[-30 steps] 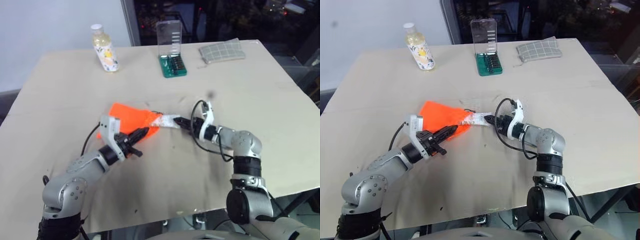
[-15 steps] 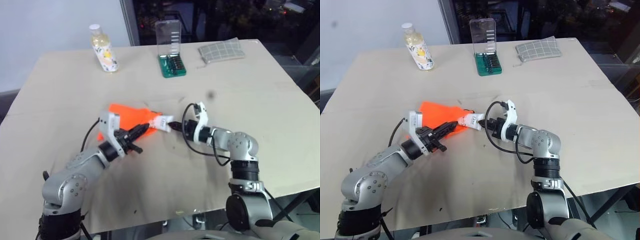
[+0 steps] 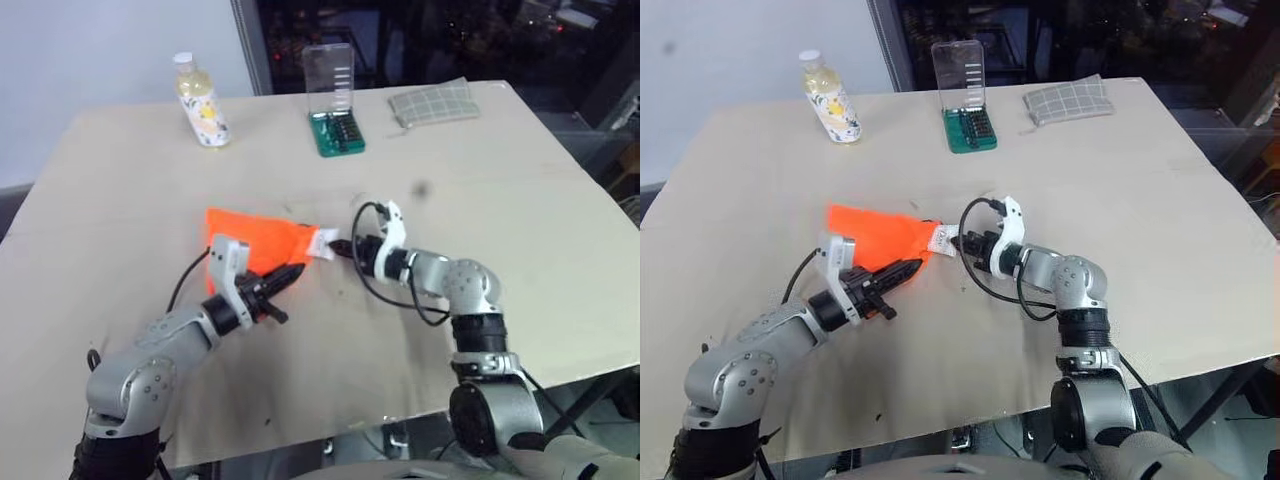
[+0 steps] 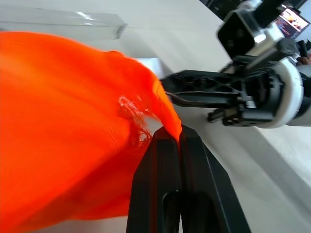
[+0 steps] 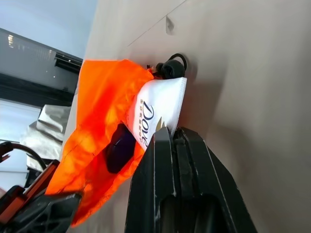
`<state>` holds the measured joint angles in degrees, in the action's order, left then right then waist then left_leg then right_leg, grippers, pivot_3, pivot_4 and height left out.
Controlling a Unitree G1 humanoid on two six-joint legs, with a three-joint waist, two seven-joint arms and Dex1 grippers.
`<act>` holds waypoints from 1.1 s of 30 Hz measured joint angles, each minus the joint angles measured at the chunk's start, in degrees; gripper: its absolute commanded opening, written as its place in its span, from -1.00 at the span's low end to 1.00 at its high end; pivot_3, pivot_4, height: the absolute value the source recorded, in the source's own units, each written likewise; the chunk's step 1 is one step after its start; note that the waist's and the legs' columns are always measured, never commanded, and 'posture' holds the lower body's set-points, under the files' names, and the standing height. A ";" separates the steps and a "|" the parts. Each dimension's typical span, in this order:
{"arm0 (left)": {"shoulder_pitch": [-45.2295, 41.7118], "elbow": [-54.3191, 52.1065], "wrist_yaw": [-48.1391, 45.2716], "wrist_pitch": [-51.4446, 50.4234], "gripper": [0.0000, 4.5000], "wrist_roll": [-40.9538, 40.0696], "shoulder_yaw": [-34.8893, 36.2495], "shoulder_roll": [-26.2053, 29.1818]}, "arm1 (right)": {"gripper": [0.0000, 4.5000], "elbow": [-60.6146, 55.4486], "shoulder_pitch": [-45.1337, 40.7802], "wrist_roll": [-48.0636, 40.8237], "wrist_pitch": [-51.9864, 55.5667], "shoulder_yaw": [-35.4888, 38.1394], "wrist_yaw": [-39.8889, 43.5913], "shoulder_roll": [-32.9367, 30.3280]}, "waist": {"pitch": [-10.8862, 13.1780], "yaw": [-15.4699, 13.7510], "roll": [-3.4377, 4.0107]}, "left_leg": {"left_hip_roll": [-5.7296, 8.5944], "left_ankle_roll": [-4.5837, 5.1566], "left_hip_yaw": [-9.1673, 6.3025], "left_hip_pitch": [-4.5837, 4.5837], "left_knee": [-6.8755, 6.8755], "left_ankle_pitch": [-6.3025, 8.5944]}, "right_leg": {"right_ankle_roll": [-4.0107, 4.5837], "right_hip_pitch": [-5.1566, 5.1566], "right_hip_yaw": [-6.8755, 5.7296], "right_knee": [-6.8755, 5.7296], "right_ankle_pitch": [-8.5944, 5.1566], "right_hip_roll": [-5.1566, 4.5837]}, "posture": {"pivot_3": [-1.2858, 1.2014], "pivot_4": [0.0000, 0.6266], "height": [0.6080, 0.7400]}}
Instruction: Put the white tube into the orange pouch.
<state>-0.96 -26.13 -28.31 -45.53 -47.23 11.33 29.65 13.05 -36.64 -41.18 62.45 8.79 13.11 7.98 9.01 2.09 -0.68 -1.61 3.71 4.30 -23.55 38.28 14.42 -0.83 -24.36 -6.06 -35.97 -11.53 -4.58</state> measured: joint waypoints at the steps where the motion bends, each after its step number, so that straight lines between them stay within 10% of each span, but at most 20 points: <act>1: -0.13 0.00 -0.22 0.02 -1.00 0.00 -0.09 0.00 | -0.97 0.78 -0.36 -0.30 -0.50 -0.55 0.00 -0.01 | 0.00 0.23 0.00 | -0.06 -0.03 -0.01 0.04 0.00 -0.02 | 0.01 0.00 0.04 0.00 0.01 0.07 | 0.03 -0.52 1.00; 28: -1.55 2.31 -9.49 0.08 -1.00 -1.44 -0.58 2.25 | -0.97 3.66 -1.99 -7.24 -0.57 -6.62 -1.01 -0.21 | 0.10 -0.19 0.08 | -0.47 -0.17 0.40 -0.27 -0.13 -0.05 | 0.35 -0.51 0.41 0.11 0.22 0.48 | 0.03 -0.52 1.00; 33: -1.29 2.31 -10.10 -0.08 -1.00 -1.75 -0.59 2.28 | -0.25 4.27 -2.36 -6.34 -3.14 -6.95 -2.24 -0.30 | 0.11 -0.27 0.08 | -0.47 -0.16 0.39 -0.27 -0.11 -0.05 | 0.35 -0.50 0.41 0.11 0.22 0.48 | 0.03 -0.52 1.00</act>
<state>-2.25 -23.82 -38.41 -45.62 -48.97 10.74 31.93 17.31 -39.00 -47.53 59.31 1.84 10.87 7.68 9.12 1.82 -0.60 -2.08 3.55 4.69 -23.83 38.18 14.37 -0.48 -24.86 -5.65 -35.85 -11.31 -4.09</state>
